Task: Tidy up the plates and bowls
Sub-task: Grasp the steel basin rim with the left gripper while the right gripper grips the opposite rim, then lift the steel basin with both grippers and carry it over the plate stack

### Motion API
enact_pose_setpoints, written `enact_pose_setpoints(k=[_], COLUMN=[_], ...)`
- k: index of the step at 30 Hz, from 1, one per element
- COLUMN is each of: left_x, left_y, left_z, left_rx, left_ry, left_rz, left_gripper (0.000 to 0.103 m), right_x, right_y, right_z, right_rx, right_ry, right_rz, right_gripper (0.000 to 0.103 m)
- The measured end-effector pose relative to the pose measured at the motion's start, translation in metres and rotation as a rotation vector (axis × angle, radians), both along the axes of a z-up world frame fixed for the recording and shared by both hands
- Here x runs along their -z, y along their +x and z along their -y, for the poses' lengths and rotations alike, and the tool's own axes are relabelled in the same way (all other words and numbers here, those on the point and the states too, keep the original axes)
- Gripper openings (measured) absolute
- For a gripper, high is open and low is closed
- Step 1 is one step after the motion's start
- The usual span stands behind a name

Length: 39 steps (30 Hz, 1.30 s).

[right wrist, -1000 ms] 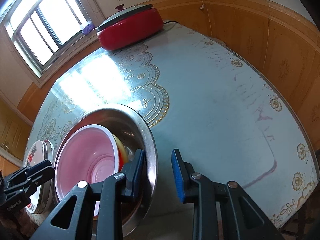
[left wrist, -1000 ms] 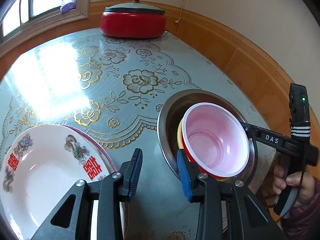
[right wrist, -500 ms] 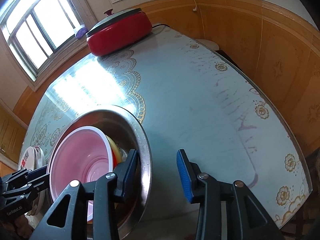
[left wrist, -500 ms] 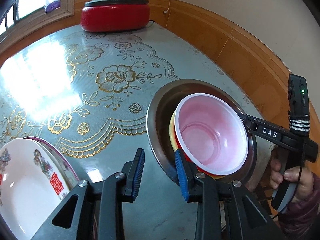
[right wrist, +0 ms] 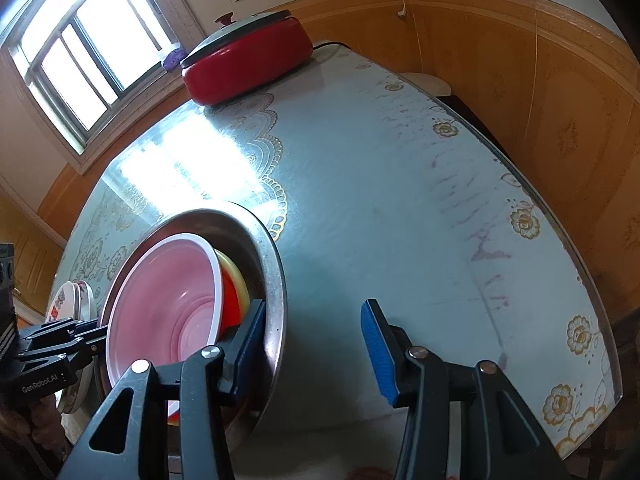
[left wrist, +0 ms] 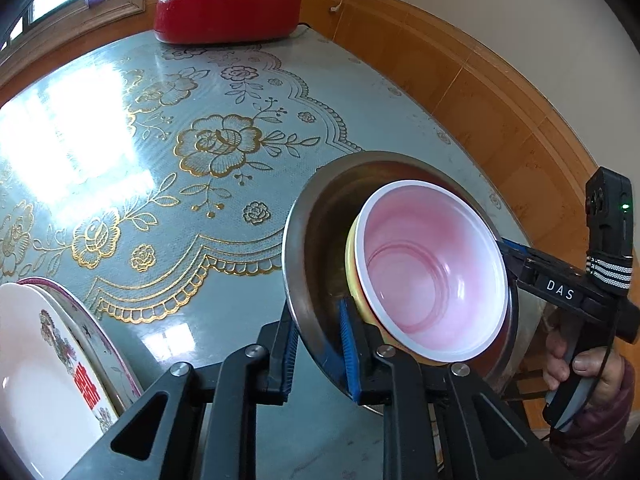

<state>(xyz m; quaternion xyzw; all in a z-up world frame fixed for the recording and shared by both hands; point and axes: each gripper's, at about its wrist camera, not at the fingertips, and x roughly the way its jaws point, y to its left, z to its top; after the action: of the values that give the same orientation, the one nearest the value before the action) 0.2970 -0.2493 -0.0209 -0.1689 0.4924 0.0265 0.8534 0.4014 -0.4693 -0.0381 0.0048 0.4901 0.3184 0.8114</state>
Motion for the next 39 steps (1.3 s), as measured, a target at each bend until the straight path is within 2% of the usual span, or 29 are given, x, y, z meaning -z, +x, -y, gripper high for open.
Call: enact_pose_setpoints(k=[3, 5, 7, 8, 9, 10, 12, 18, 22, 26, 30, 35, 39], left_x=[0.001, 0.0, -0.001, -0.001, -0.002, -0.004, -0.004, -0.002, -0.004, -0.003, -0.005, -0.005, -0.005], left_y=[-0.001, -0.002, -0.003, -0.003, -0.004, -0.005, -0.005, -0.007, -0.009, -0.01, -0.013, -0.018, -0.021], left_z=[-0.001, -0.001, -0.001, 0.0, 0.001, 0.004, 0.007, 0.003, 0.008, 0.007, 0.014, 0.013, 0.012], left_rx=[-0.008, -0.011, -0.006, 0.003, 0.01, 0.014, 0.018, -0.011, -0.02, -0.036, -0.03, -0.032, -0.03], left_ry=[-0.012, -0.009, -0.019, -0.023, -0.013, 0.01, 0.035, 0.006, 0.051, 0.042, 0.097, 0.105, 0.118], left_rz=[0.013, 0.019, 0.019, 0.019, 0.02, 0.022, 0.023, 0.042, 0.053, 0.054, 0.073, 0.09, 0.102], left_gripper=[0.021, 0.021, 0.022, 0.022, 0.022, 0.022, 0.023, 0.022, 0.022, 0.022, 0.022, 0.021, 0.022], right_x=[0.001, -0.001, -0.005, -0.008, -0.009, -0.009, -0.008, -0.003, -0.003, -0.004, -0.005, -0.006, -0.001], right_y=[0.003, 0.002, -0.001, -0.003, -0.005, -0.005, -0.004, 0.001, 0.001, 0.001, -0.006, -0.012, -0.01], right_z=[0.001, -0.002, -0.008, -0.012, -0.015, -0.018, -0.023, -0.024, -0.023, -0.021, -0.021, -0.02, -0.016], right_rx=[-0.007, -0.029, -0.061, -0.075, -0.087, -0.097, -0.108, -0.107, -0.094, -0.086, -0.074, -0.053, -0.046], right_ry=[0.017, 0.011, -0.014, -0.031, -0.042, -0.051, -0.076, -0.065, -0.061, -0.06, -0.076, -0.071, -0.018], right_rz=[-0.026, -0.025, -0.008, 0.006, 0.011, 0.011, 0.007, -0.022, -0.02, -0.021, 0.002, -0.002, -0.072], right_gripper=[0.047, 0.039, 0.024, 0.021, 0.013, 0.011, 0.012, 0.012, 0.012, 0.012, 0.012, 0.012, 0.012])
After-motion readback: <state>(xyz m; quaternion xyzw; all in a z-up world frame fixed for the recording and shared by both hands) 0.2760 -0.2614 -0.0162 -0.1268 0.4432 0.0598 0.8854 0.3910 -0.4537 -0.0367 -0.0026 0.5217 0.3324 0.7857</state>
